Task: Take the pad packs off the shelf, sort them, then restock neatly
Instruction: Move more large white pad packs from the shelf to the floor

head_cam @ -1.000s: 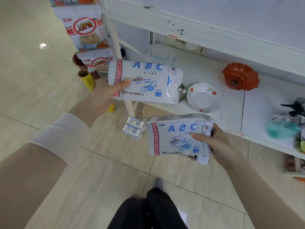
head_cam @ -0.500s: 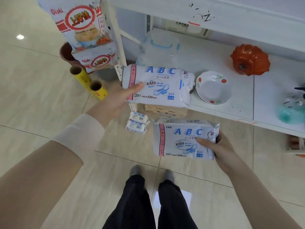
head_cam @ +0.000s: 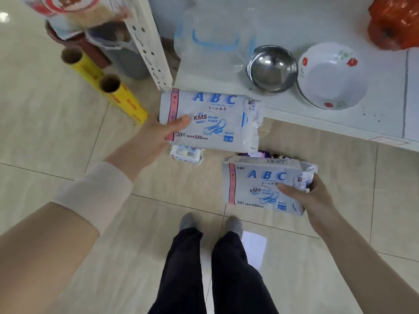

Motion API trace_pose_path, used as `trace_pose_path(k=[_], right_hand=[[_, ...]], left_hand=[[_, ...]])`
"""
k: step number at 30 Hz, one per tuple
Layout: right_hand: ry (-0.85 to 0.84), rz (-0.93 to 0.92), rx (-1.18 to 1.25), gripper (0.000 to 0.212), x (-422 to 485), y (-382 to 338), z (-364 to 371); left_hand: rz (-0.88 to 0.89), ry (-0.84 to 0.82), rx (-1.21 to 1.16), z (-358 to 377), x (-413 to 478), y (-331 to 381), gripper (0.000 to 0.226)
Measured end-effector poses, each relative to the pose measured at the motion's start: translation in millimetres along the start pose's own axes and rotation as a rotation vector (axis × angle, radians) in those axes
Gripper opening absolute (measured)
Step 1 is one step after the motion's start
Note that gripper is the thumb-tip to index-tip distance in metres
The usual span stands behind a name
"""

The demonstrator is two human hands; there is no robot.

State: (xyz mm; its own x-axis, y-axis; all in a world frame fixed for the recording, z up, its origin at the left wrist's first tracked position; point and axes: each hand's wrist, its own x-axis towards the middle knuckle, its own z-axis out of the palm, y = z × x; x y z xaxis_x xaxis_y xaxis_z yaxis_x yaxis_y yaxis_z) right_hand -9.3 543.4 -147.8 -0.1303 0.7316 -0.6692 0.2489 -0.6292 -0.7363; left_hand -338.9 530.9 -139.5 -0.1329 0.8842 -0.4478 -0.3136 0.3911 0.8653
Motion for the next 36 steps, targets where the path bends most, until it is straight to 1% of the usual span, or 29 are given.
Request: trace_pose_path(k=[1,2,3,5,9,12,15,17,19,22,24,28,31,36], right_hand=[[0.005,-0.002,-0.008,0.063,20.6,14.8,-0.5],[0.019,-0.004,-0.017,0.057,40.9,29.2,-0.7],[0.041,-0.009,-0.022,0.057,61.7,43.8,-0.7],[0.09,-0.018,-0.022,0.058,102.6,72.5,1.2],[0.126,-0.073,-0.056,0.066,183.3,126.8,14.3],[0.156,-0.125,-0.045,0.062,242.3,162.2,30.1],[0.139,-0.196,-0.064,0.063,299.0,190.6,46.5],[0.108,-0.236,-0.079,0.066,333.3,207.6,55.7],[0.096,-0.274,-0.102,0.068,362.3,220.5,64.2],[0.071,-0.339,-0.102,0.057,392.6,236.1,73.8],[0.056,-0.378,-0.096,0.056,405.0,244.6,78.3],[0.034,-0.449,-0.1,0.05,428.1,255.1,85.8],[0.011,-0.496,-0.107,0.051,441.4,257.8,92.9],[-0.018,-0.524,-0.112,0.064,452.7,263.3,99.9]], left_hand=[[-0.001,-0.006,0.011,-6.0,9.7,-19.6,0.035],[-0.001,-0.017,0.02,-12.3,19.6,-39.5,0.036],[0.002,-0.031,0.023,-18.1,29.6,-59.2,0.041],[-0.005,-0.057,0.02,-31.4,50.0,-99.1,0.051],[-0.033,-0.07,0.053,-59.5,93.3,-179.1,0.052],[-0.048,-0.054,0.1,-79.0,125.4,-237.9,0.059],[-0.06,-0.009,0.159,-95.9,152.6,-292.4,0.079],[-0.061,0.005,0.172,-105.7,166.7,-325.9,0.083],[-0.057,0.006,0.166,-113.4,178.0,-355.5,0.083],[-0.055,0.009,0.162,-120.5,188.6,-393.0,0.083],[-0.064,-0.001,0.172,-122.1,192.2,-412.5,0.082],[-0.061,-0.001,0.215,-119.7,194.6,-438.4,0.081],[-0.062,0.005,0.235,-116.6,196.2,-451.5,0.081],[-0.079,-0.014,0.226,-111.6,197.5,-462.4,0.044]])
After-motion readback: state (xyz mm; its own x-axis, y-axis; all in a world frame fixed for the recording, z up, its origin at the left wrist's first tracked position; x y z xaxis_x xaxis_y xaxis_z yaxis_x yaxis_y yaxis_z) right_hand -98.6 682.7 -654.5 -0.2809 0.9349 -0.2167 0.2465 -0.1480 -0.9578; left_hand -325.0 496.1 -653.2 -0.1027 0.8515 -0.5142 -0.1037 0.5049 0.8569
